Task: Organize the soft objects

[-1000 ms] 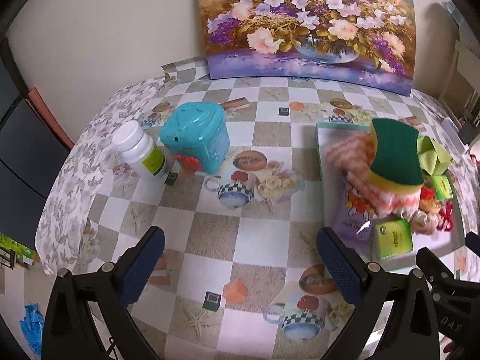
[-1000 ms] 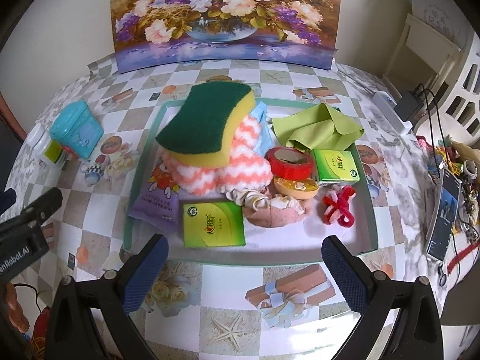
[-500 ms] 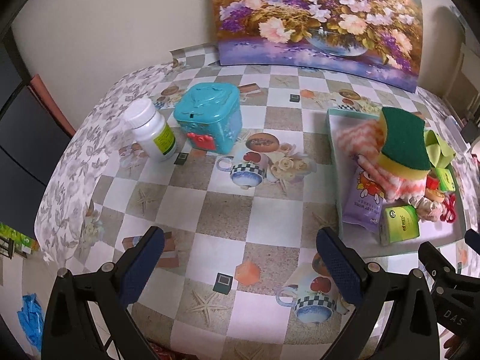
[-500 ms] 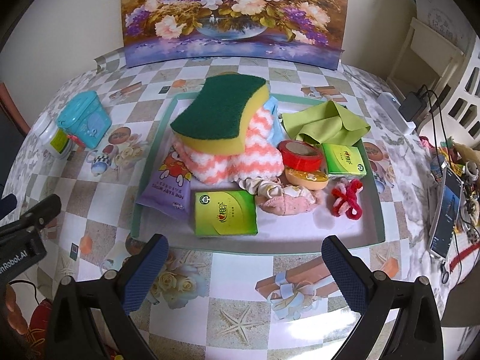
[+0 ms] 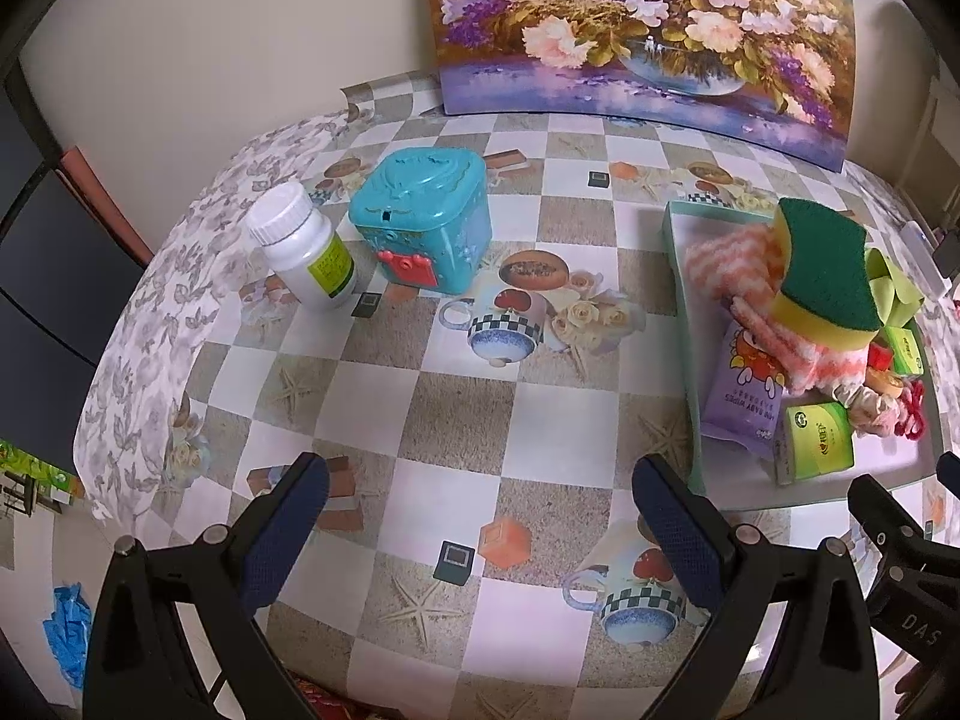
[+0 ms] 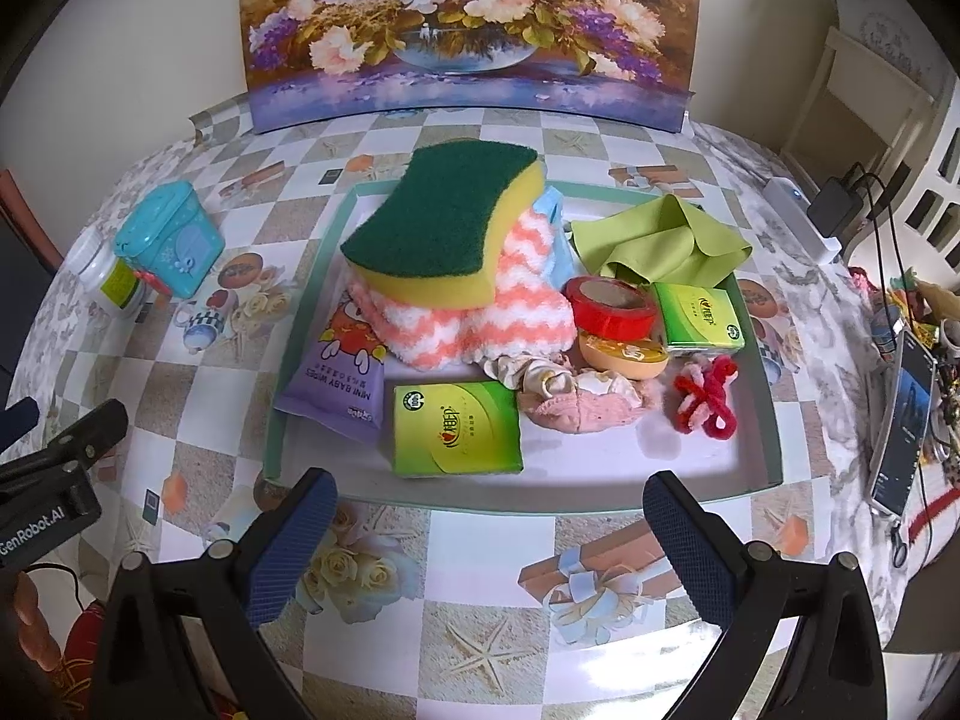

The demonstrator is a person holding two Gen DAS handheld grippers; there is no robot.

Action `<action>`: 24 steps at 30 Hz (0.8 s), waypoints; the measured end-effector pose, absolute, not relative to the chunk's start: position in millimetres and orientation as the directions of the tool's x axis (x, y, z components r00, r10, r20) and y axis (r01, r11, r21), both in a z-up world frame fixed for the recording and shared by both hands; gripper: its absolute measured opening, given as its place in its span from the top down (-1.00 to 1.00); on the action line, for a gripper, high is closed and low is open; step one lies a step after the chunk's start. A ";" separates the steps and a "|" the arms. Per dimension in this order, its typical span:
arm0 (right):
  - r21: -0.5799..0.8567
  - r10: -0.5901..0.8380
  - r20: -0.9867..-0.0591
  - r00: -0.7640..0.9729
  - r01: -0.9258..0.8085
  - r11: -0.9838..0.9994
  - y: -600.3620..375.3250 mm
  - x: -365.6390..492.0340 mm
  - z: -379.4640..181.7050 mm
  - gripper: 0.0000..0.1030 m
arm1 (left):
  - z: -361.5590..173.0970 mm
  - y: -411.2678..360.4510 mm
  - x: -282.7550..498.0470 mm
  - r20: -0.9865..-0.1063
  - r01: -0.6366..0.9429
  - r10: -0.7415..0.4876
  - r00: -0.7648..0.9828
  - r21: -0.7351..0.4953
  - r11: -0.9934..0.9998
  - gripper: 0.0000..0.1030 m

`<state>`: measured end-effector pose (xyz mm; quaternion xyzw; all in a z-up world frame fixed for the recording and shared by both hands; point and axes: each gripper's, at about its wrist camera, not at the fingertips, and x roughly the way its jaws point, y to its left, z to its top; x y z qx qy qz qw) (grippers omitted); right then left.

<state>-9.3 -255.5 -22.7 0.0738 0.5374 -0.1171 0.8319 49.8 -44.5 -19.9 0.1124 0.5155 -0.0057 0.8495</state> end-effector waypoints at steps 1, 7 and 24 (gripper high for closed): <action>-0.003 -0.115 -0.912 0.395 0.273 0.962 -255.2 -9.2 -22.8 -1.00 | -20.4 -44.4 50.2 -0.879 0.127 0.105 0.466 0.183 0.975 -0.96; -0.005 -0.114 -0.913 0.393 0.267 0.964 -254.2 -8.8 -23.9 -1.00 | -21.2 -43.2 50.9 -0.881 0.128 0.102 0.463 0.180 0.975 -0.96; -0.012 -0.116 -0.914 0.388 0.260 0.965 -253.5 -8.9 -26.9 -1.00 | -25.2 -39.4 52.7 -0.894 0.122 0.099 0.437 0.168 0.978 -0.96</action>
